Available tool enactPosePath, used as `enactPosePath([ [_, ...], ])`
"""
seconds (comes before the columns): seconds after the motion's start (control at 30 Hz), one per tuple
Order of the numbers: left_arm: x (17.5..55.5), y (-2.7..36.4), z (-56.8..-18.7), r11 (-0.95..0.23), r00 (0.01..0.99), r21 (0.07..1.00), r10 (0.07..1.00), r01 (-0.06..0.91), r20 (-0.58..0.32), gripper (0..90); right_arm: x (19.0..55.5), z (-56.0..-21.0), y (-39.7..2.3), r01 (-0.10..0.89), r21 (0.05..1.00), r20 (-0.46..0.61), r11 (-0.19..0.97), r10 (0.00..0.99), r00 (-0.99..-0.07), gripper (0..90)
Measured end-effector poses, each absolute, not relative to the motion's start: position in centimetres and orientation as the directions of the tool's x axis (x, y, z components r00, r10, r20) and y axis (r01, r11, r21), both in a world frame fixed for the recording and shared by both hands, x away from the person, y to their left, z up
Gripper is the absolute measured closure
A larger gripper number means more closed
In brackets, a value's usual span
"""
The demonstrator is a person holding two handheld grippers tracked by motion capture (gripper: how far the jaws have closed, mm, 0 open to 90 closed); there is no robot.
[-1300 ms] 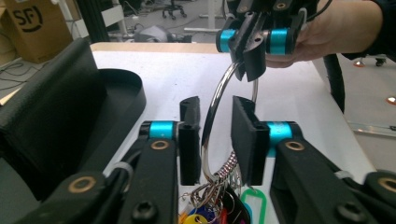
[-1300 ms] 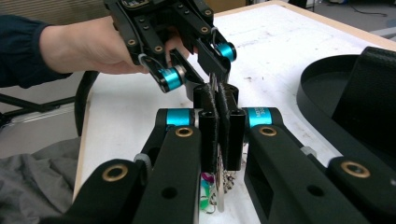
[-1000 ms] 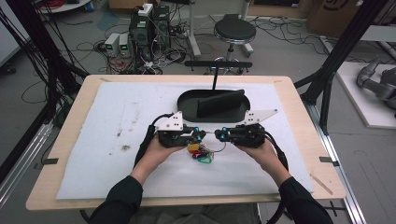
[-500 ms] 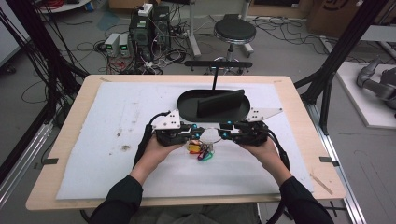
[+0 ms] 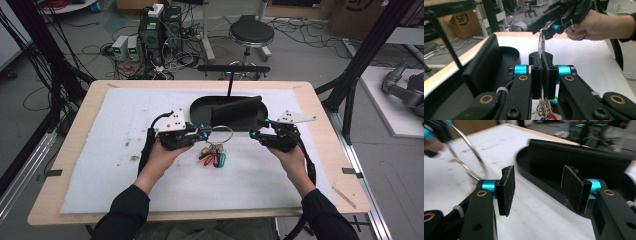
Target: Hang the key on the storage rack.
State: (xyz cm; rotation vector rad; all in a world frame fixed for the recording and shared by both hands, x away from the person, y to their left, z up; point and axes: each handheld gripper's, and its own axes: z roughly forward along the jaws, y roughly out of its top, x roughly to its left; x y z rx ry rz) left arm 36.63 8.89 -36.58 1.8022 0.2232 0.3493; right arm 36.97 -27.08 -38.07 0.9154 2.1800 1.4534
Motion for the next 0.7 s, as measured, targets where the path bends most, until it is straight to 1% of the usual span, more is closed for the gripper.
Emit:
enactPosePath([
  [0.03, 36.6, 9.0, -36.3, -0.251, 0.932, 0.967, 0.342, -0.035, 0.122, 86.7, 37.0, -38.1, -27.7, 0.325, 0.911, 0.047, 0.256, 0.716, -0.697, 47.0],
  [0.13, 36.8, 9.5, -35.6, -0.248, 0.923, 0.968, 0.363, -0.036, 0.127, 86.7, 37.0, -38.2, -28.3, 0.334, 0.911, 0.049, 0.243, 0.738, -0.673, 47.1],
  [0.23, 37.1, 9.8, -35.0, -0.245, 0.916, 0.969, 0.380, -0.037, 0.131, 86.7, 37.1, -38.2, -29.5, 0.342, 0.914, 0.048, 0.219, 0.778, -0.626, 45.5],
  [0.3, 37.3, 10.0, -34.4, -0.243, 0.910, 0.969, 0.390, -0.044, 0.139, 86.7, 37.2, -38.2, -29.8, 0.346, 0.914, 0.048, 0.214, 0.788, -0.614, 44.8],
  [0.33, 37.4, 10.1, -34.1, -0.239, 0.909, 0.970, 0.394, -0.042, 0.137, 86.7, 37.3, -38.4, -30.4, 0.356, 0.912, 0.048, 0.204, 0.807, -0.588, 44.7],
  [0.4, 37.5, 10.2, -33.6, -0.238, 0.902, 0.970, 0.406, -0.048, 0.144, 86.7, 37.3, -38.5, -30.6, 0.359, 0.911, 0.046, 0.203, 0.815, -0.578, 44.3],
  [0.5, 38.0, 10.6, -32.3, -0.235, 0.889, 0.970, 0.429, -0.060, 0.159, 86.7, 37.6, -38.9, -31.9, 0.377, 0.910, 0.055, 0.174, 0.848, -0.527, 43.4],
  [0.57, 38.2, 10.7, -32.0, -0.228, 0.884, 0.972, 0.439, -0.060, 0.157, 86.7, 37.6, -38.9, -32.2, 0.384, 0.908, 0.062, 0.166, 0.853, -0.518, 43.2],
  [0.7, 38.9, 11.0, -31.1, -0.222, 0.869, 0.973, 0.467, -0.065, 0.165, 86.7, 37.8, -39.3, -33.7, 0.403, 0.906, 0.078, 0.128, 0.887, -0.455, 42.7],
])
